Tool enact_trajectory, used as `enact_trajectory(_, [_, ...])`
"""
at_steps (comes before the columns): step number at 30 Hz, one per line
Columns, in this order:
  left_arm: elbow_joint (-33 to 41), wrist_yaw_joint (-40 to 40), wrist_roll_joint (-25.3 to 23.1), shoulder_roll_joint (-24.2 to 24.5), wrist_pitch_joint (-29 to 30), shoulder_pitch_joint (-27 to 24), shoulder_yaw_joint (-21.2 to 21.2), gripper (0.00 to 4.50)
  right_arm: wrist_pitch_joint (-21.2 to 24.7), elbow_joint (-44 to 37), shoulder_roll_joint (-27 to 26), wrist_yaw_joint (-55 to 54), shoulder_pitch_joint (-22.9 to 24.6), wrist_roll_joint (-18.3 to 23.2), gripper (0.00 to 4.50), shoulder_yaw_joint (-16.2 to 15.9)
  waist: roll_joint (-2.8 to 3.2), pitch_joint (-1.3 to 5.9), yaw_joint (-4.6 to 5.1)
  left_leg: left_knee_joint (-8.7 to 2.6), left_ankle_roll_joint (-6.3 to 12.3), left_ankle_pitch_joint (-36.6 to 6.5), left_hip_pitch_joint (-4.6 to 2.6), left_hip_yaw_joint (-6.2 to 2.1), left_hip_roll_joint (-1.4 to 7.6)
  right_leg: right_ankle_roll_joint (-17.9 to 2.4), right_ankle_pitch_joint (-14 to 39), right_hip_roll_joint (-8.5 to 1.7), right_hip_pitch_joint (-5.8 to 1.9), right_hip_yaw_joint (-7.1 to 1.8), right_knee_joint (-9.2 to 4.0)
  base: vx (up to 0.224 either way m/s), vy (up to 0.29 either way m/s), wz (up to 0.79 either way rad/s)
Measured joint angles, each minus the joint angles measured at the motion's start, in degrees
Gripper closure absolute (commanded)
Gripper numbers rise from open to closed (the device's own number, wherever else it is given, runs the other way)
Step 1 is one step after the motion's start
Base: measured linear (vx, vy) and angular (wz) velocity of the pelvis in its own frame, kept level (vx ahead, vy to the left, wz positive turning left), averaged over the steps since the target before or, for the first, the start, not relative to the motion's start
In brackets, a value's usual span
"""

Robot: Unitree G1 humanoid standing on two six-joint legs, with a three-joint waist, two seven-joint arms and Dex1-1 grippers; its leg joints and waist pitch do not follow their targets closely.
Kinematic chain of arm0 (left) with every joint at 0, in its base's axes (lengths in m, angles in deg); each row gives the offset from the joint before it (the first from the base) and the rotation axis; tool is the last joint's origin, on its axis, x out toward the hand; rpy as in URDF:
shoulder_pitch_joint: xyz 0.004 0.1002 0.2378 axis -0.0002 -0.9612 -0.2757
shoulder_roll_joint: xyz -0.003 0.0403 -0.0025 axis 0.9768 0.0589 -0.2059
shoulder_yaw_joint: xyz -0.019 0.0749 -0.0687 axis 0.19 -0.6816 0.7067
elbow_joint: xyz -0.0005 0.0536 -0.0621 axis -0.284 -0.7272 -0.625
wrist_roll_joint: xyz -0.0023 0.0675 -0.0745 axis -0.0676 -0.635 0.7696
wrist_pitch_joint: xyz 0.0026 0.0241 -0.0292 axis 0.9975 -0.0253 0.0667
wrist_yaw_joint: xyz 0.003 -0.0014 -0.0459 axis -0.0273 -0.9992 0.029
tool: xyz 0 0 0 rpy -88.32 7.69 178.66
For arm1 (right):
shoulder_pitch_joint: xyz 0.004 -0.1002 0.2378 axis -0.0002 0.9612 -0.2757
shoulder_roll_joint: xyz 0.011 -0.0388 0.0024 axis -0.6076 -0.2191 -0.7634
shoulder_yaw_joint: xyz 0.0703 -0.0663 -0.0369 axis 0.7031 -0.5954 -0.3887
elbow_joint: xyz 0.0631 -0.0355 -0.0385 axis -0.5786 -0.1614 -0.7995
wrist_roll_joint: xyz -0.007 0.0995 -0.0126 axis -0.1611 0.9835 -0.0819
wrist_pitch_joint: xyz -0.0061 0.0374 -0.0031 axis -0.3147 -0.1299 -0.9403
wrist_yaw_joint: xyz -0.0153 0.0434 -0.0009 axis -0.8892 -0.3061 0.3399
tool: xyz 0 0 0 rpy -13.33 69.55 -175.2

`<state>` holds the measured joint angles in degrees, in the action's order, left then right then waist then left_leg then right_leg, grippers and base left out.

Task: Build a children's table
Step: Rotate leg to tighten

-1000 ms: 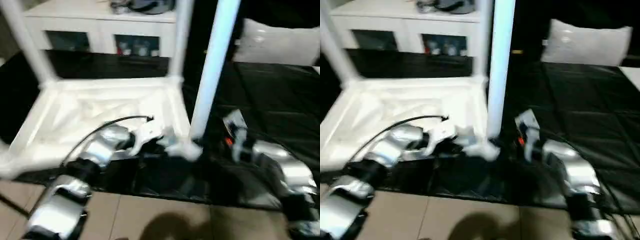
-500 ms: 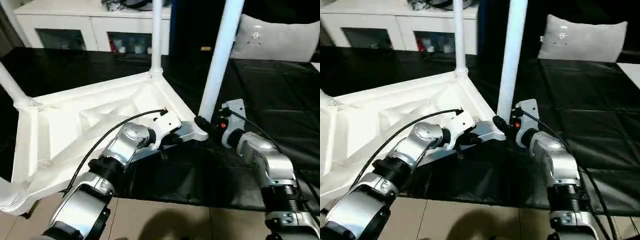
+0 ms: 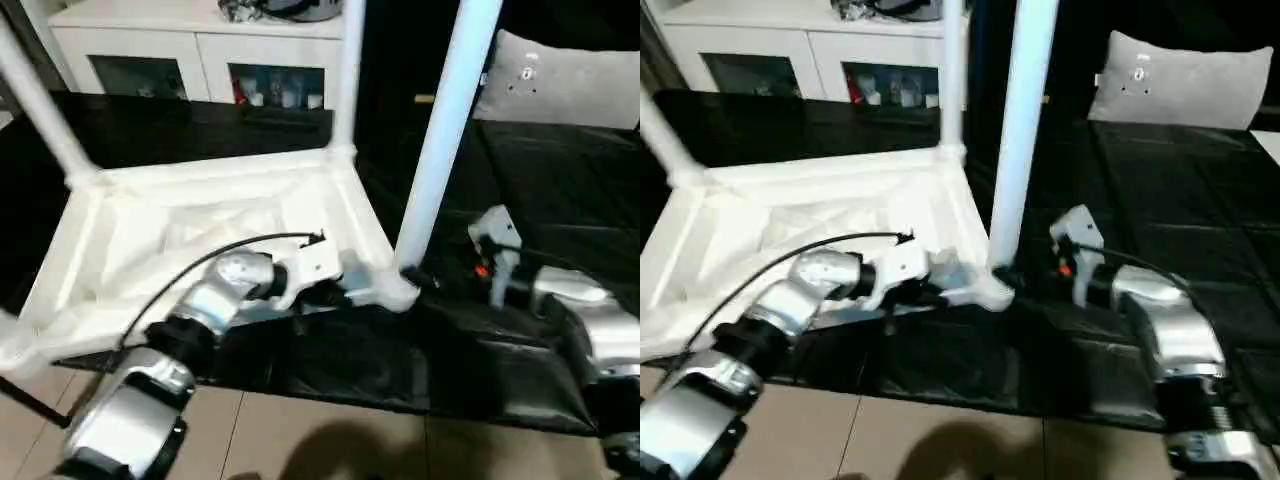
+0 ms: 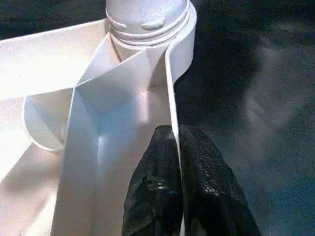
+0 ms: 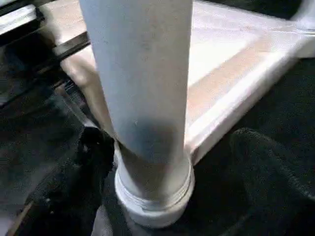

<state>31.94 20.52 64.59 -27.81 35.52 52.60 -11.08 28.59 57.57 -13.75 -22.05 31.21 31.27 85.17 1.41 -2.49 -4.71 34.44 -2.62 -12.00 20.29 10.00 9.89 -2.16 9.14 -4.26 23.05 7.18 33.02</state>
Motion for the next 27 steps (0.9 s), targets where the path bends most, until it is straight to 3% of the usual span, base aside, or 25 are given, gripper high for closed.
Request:
enact_trajectory(1, [0.0, -1.1, 0.0, 0.4, -0.7, 0.0, -0.2, 4.5, -0.3, 0.1, 0.4, 1.7, 0.1, 0.1, 0.68, -0.2, 0.0, 0.0, -0.3, 0.0, 0.0, 0.0, -0.07, 0.0, 0.0, 0.0, 0.0, 0.0, 0.0, 0.0, 0.0, 0.0, 0.0, 0.0])
enact_trajectory(3, [0.0, -3.9, 0.5, 1.4, -2.2, 0.0, -0.4, 4.5, -1.5, 0.1, 1.3, 5.4, 0.2, 0.7, 0.68, -1.7, -0.01, 0.0, -0.54, 0.01, 0.0, 0.0, -0.11, 0.0, 0.01, 0.0, 0.0, 0.0, 0.0, 0.0, 0.02, 0.0, 0.0, 0.0])
enact_trajectory(7, [0.0, -9.3, 1.5, 3.1, -4.4, -0.2, -1.2, 4.5, -2.6, 0.1, 2.1, 10.8, 0.9, 1.6, 1.17, -4.2, -0.06, -0.02, -0.84, 0.01, 0.0, 0.0, -0.11, 0.01, 0.01, 0.0, 0.0, -0.02, -0.01, 0.0, 0.02, 0.0, 0.0, 0.0])
enact_trajectory(15, [0.0, -13.9, 2.2, 4.2, -7.2, -0.3, -2.1, 4.5, -4.0, 1.0, 2.1, 16.9, 0.9, 2.2, 1.72, -6.7, -0.1, -0.02, -1.44, 0.03, -0.02, 0.0, -0.12, 0.01, 0.01, 0.0, 0.0, -0.04, -0.01, 0.0, 0.04, 0.0, 0.0, 0.0])
enact_trajectory(19, [0.0, -14.5, 2.3, 4.2, -7.9, -0.3, -2.4, 4.5, -3.3, 1.4, 2.1, 18.5, 0.7, 2.9, 2.26, -6.7, -0.17, -0.02, -1.75, 0.03, 0.0, 0.0, -0.12, 0.01, 0.01, 0.0, 0.0, -0.04, -0.01, 0.0, 0.05, 0.0, 0.0, 0.0])
enact_trajectory(27, [0.0, -15.4, 2.5, 4.4, -8.0, -0.3, -2.4, 4.5, -1.5, 1.9, 2.0, 19.2, 0.8, 4.0, 2.55, -6.7, -0.18, -0.02, -1.77, 0.03, -0.01, 0.0, -0.12, 0.01, 0.01, 0.0, 0.0, -0.04, -0.01, 0.0, 0.04, 0.0, 0.0, 0.0])
